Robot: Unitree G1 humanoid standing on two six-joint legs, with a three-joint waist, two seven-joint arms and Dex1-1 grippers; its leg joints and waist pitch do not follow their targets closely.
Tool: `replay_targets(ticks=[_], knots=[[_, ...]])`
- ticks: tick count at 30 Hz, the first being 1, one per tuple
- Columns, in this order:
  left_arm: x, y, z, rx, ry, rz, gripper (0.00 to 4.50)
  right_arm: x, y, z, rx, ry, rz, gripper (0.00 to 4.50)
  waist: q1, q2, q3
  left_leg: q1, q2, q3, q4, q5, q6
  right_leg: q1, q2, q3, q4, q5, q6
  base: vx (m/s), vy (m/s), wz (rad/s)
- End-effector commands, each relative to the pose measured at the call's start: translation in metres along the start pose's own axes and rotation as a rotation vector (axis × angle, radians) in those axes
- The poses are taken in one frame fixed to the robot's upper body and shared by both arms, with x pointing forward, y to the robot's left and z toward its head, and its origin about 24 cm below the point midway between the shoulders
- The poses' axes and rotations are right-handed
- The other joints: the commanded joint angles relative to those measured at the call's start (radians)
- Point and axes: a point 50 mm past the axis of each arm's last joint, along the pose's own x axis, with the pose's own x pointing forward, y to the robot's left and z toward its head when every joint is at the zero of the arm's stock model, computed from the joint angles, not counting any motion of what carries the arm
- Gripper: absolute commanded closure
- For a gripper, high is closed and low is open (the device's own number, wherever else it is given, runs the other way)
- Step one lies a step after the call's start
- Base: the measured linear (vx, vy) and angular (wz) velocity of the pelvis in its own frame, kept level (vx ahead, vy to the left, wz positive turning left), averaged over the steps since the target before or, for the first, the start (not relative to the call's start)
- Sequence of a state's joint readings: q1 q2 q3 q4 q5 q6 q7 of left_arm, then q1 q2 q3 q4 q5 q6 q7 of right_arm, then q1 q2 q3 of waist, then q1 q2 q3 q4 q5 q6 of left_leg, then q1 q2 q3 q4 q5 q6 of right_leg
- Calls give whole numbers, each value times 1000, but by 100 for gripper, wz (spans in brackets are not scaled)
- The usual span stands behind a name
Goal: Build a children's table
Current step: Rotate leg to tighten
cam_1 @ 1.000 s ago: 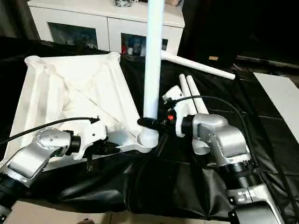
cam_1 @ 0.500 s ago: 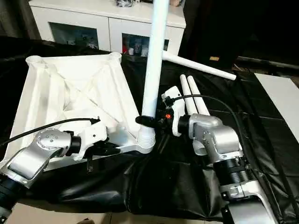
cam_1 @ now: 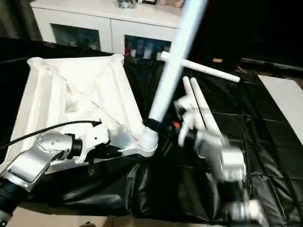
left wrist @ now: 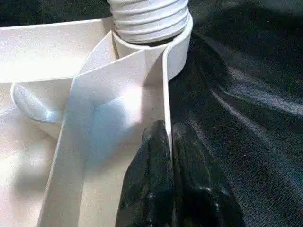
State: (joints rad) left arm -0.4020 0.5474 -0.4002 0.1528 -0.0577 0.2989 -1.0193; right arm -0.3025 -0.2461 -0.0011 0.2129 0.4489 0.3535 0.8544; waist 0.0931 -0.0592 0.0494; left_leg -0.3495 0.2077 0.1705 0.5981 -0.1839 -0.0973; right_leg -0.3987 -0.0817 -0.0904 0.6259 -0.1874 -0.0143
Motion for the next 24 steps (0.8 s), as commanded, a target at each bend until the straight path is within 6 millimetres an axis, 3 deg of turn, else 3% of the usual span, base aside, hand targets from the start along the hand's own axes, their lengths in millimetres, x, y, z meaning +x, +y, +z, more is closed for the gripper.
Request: replay_targets(ticks=[1,7,10,15,19,22,24], knots=[[0,1,3,19,1,9,450,-10,-1,-25,-34,101,-44,266,0,18,-55,6,27,-7,-84,-303,-23,40,-63,55,-91,-317,-144,0,0,0],[0,1,3,18,1,11,450,-17,5,-33,-73,90,-45,266,-3,18,-52,5,27,-11,-88,-335,-18,41,-64,55,-98,-374,-126,0,0,0],[0,0,2,17,2,12,450,-21,9,-41,-127,131,-29,266,-4,17,-50,5,26,-11,-88,-340,-14,39,-63,55,-99,-376,-124,0,0,0],[0,0,2,19,3,14,450,-19,6,-44,-182,266,-21,266,-8,16,-47,8,25,-15,-91,-381,-13,36,-64,52,-110,-471,-96,0,0,0],[1,1,3,22,2,19,450,-9,2,-31,-178,277,-9,266,-11,14,-47,12,26,-18,-91,-402,-17,32,-65,50,-115,-510,-82,0,0,0],[1,1,3,23,2,20,450,-1,0,-18,-187,289,21,266,-13,10,-49,10,28,-19,-94,-402,-20,34,-62,49,-111,-463,-93,0,0,0],[1,1,3,23,2,21,450,0,0,-15,-185,295,30,266,-14,12,-49,9,29,-19,-94,-398,-20,35,-64,50,-110,-453,-99,0,0,0]])
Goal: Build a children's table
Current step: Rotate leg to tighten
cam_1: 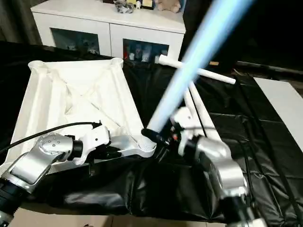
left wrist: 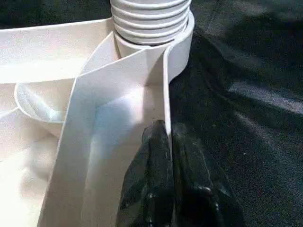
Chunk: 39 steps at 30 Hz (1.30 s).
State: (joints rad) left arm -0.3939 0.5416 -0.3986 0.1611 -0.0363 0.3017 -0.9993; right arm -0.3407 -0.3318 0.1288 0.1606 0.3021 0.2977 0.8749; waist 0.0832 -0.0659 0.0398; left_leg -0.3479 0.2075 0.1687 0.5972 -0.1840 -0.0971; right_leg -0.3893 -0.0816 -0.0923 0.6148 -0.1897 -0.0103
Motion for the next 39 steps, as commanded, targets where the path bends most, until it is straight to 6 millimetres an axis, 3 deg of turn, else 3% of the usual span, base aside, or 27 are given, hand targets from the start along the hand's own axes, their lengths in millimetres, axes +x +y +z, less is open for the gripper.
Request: replay_targets(ticks=[1,8,13,16,24,34,39], knots=[[-1,0,6,28,-17,-2,450,-1,-3,-21,89,168,21,266,-5,17,-40,9,29,-16,-93,-398,-21,25,-64,53,-99,-443,-108,0,0,0],[-1,0,7,26,-18,-2,450,1,-4,-17,138,269,112,266,2,15,-44,8,30,-11,-90,-343,-18,28,-66,57,-91,-387,-124,0,0,0],[-2,0,5,28,-11,2,450,-1,-4,-28,148,359,130,266,6,14,-46,6,29,-7,-90,-304,-17,32,-64,58,-84,-314,-147,0,0,0],[-3,0,5,27,-8,0,450,-2,-2,-36,145,392,142,266,5,19,-44,7,29,-9,-92,-324,-23,32,-64,56,-87,-341,-141,0,0,0],[-3,1,6,30,-14,-2,450,-7,8,-46,85,406,251,266,4,16,-40,16,29,-15,-96,-395,-24,30,-67,54,-101,-441,-109,0,0,0],[-3,1,7,35,-19,-9,450,-15,10,-51,55,402,394,266,5,18,-41,16,31,-13,-97,-393,-11,31,-63,56,-95,-385,-144,0,0,0],[-4,1,7,39,-20,-6,450,-13,-1,-53,67,391,301,266,4,16,-40,18,30,-14,-98,-410,-12,28,-64,55,-99,-423,-137,0,0,0]])
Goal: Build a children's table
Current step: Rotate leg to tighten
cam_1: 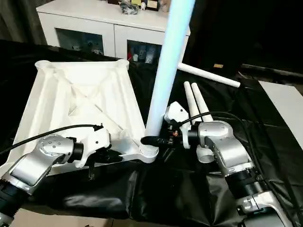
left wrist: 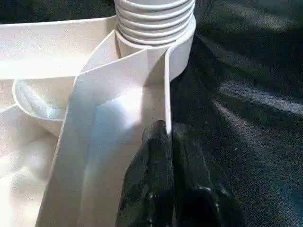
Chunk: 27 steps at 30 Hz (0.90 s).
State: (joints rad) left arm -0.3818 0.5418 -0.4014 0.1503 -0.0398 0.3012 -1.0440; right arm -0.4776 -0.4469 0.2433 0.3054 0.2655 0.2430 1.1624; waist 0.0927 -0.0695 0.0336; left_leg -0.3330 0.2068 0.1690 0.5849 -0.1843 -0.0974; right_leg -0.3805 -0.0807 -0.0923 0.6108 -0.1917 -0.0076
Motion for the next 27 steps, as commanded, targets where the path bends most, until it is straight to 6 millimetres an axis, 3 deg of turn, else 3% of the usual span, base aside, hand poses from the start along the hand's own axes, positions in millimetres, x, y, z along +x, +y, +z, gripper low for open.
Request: replay_targets(ticks=[1,4,9,14,15,18,19,20,21,22,23,24,25,26,27], knots=[[-5,6,8,41,-15,47,450,3,9,-62,219,201,-51,266,-8,20,-33,3,30,-15,-86,-415,-14,18,-66,54,-97,-433,-138,0,0,0],[-5,6,8,40,-16,48,450,0,3,-69,254,221,-134,267,-10,20,-31,4,30,-18,-86,-434,-18,16,-67,53,-102,-481,-121,0,0,0],[-6,7,7,39,-14,61,450,-1,4,-79,272,225,-224,267,-23,23,-25,14,26,-30,-87,-541,-30,7,-68,36,-129,-637,-51,-13,5,-2],[-8,10,5,40,-7,95,450,3,8,-84,277,214,-250,267,-42,38,-19,31,33,-45,-97,-652,-39,6,-62,15,-145,-597,-60,0,0,0],[-8,11,4,35,-6,104,450,4,9,-85,278,210,-254,267,-51,38,-18,28,33,-51,-100,-681,-41,12,-63,9,-145,-590,-60,0,0,0],[-10,22,1,-40,2,206,450,11,5,-85,300,204,-365,267,-59,43,-14,37,32,-55,-103,-722,-47,11,-66,-2,-156,-616,-53,0,0,0],[-10,27,1,-101,-7,246,450,15,0,-85,310,205,-437,267,-69,42,-7,43,32,-59,-106,-764,-47,14,-60,-24,-170,-642,-36,0,0,0],[-10,28,1,-106,-5,256,450,16,-1,-85,313,204,-451,267,-75,49,-3,49,35,-60,-109,-796,-50,15,-55,-36,-174,-648,-29,0,0,0],[-9,30,1,-118,0,282,450,19,-3,-84,321,201,-486,267,-84,54,-5,40,41,-68,-123,-840,-52,39,-49,-56,-164,-624,-17,-74,8,-6],[-9,34,1,-126,8,316,450,22,-5,-83,329,198,-528,267,-70,73,-3,-30,70,-67,-189,-910,-60,108,-37,-39,-31,-456,-50,-74,8,-6],[-5,40,5,-160,9,380,450,29,-10,-81,358,183,-617,267,-46,78,-6,-73,81,-54,-228,-961,-69,141,-28,-22,58,-317,-66,-118,-6,0],[-1,45,10,-202,0,440,450,36,-14,-79,384,172,-688,267,3,68,0,-93,60,13,-255,-959,-45,121,1,-3,124,-225,-58,-35,-80,12],[8,50,19,-275,-14,509,450,48,-19,-75,421,160,-793,267,-9,-25,-17,50,16,11,-88,-653,-47,-19,-57,80,-35,-765,21,-35,-80,12],[19,51,28,-317,-14,538,450,62,-22,-69,469,131,-856,267,-25,-24,-12,69,-25,-26,107,-246,-1,-82,-163,103,-179,-1160,-2,4,-136,-9],[23,51,31,-328,-12,549,450,67,-22,-67,489,120,-872,267,-21,-15,-25,-12,-22,-58,86,-122,13,1,-181,134,-143,-1088,-15,-27,-65,-18]])
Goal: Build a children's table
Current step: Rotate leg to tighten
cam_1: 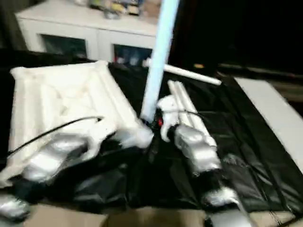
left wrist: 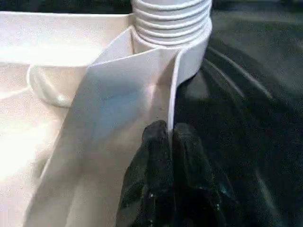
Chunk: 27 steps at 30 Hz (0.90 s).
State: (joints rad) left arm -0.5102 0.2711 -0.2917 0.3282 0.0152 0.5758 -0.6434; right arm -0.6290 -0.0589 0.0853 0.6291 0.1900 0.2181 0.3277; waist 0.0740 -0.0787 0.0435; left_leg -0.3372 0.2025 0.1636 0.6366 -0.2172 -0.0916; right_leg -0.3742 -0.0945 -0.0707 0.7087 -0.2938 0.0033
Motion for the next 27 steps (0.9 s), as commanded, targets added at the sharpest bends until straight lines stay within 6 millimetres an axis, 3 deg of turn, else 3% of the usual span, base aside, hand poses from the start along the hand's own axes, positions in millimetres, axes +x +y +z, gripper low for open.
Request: replay_targets(ticks=[1,2,3,4,5,6,7,9,10,11,12,13,14,15,18,21,22,23,25,27], knots=[[-6,16,22,-31,-45,158,450,-13,-11,-71,87,288,-176,267,8,7,-38,-55,0,-58,-16,-51,-13,42,-160,88,-202,-843,-31,31,-53,-49],[2,8,30,-26,-38,160,450,-4,-3,-68,141,271,-236,267,8,48,-46,-4,31,-45,-113,-166,-76,-1,-50,42,-153,-297,-97,36,5,-23],[2,8,30,-26,-38,160,450,-4,-3,-68,141,271,-236,267,-2,48,-47,-1,30,-44,-120,-211,-89,3,-35,37,-139,-184,-124,36,5,-23],[7,2,35,-26,-39,156,450,0,2,-67,172,268,-259,267,-1,43,-47,0,28,-39,-128,-252,-85,13,-31,36,-144,-146,-141,0,0,0],[12,-4,40,-17,-41,150,450,5,7,-65,198,260,-285,267,-3,47,-36,14,25,-31,-134,-370,-72,-1,-36,39,-168,-246,-155,0,0,0],[16,-9,45,-7,-48,150,450,10,13,-63,235,263,-297,267,-5,49,-31,16,20,-27,-132,-418,-73,-9,-40,41,-180,-328,-144,0,0,0],[18,-12,49,4,-53,149,450,13,18,-62,234,265,-295,267,-6,49,-28,27,14,-33,-127,-505,-72,-15,-49,23,-216,-563,-56,-59,-26,2],[20,-14,54,8,-57,157,450,18,24,-59,216,272,-301,267,-5,44,-31,25,13,-39,-132,-495,-64,-8,-55,8,-233,-616,-7,-62,0,-5],[19,-13,54,12,-57,158,450,19,25,-57,191,270,-298,267,-10,40,-35,21,13,-38,-136,-484,-61,-2,-54,7,-238,-599,-4,0,0,0],[19,-13,54,12,-56,161,450,21,26,-56,172,267,-299,267,-9,40,-45,-3,22,-41,-154,-390,-54,27,-56,9,-224,-460,-19,0,0,0],[18,-12,54,11,-54,165,450,21,26,-54,158,266,-301,267,-7,45,-45,-3,26,-40,-159,-366,-56,26,-56,11,-223,-413,-34,0,0,0],[17,-10,53,9,-52,174,450,22,26,-54,153,265,-309,267,-10,35,-44,-6,28,-38,-160,-344,-55,26,-55,12,-220,-374,-45,0,0,0],[16,-7,52,5,-51,187,450,22,24,-54,156,265,-322,267,-9,39,-43,-4,29,-35,-160,-323,-62,21,-53,16,-212,-319,-69,0,0,0],[15,-6,52,10,-51,190,450,22,23,-54,157,265,-329,267,-13,38,-40,-2,30,-30,-160,-333,-64,15,-52,18,-210,-311,-83,0,0,0],[15,-3,51,26,-55,193,450,23,21,-50,150,238,-336,267,-19,36,-40,-5,28,-26,-158,-351,-64,14,-55,24,-211,-346,-82,0,0,0],[14,-2,50,38,-59,191,450,25,22,-44,152,191,-306,267,-18,37,-43,-6,30,-23,-156,-334,-62,13,-55,28,-206,-302,-91,0,0,0],[13,-1,49,43,-64,189,450,26,22,-39,152,155,-277,232,-17,42,-45,-6,31,-22,-156,-320,-62,13,-55,29,-203,-278,-96,0,0,0],[10,0,47,55,-73,184,450,28,22,-30,154,97,-231,197,-17,38,-44,-9,31,-18,-155,-301,-55,14,-53,30,-200,-243,-109,0,0,0],[9,2,46,61,-79,185,450,28,20,-25,144,71,-221,197,-18,36,-43,-7,30,-16,-154,-324,-47,10,-53,30,-205,-286,-112,0,0,0],[5,5,45,72,-89,186,450,27,17,-17,132,26,-180,163,-15,34,-48,-11,30,-15,-150,-302,-43,14,-58,32,-205,-284,-113,0,0,0]])
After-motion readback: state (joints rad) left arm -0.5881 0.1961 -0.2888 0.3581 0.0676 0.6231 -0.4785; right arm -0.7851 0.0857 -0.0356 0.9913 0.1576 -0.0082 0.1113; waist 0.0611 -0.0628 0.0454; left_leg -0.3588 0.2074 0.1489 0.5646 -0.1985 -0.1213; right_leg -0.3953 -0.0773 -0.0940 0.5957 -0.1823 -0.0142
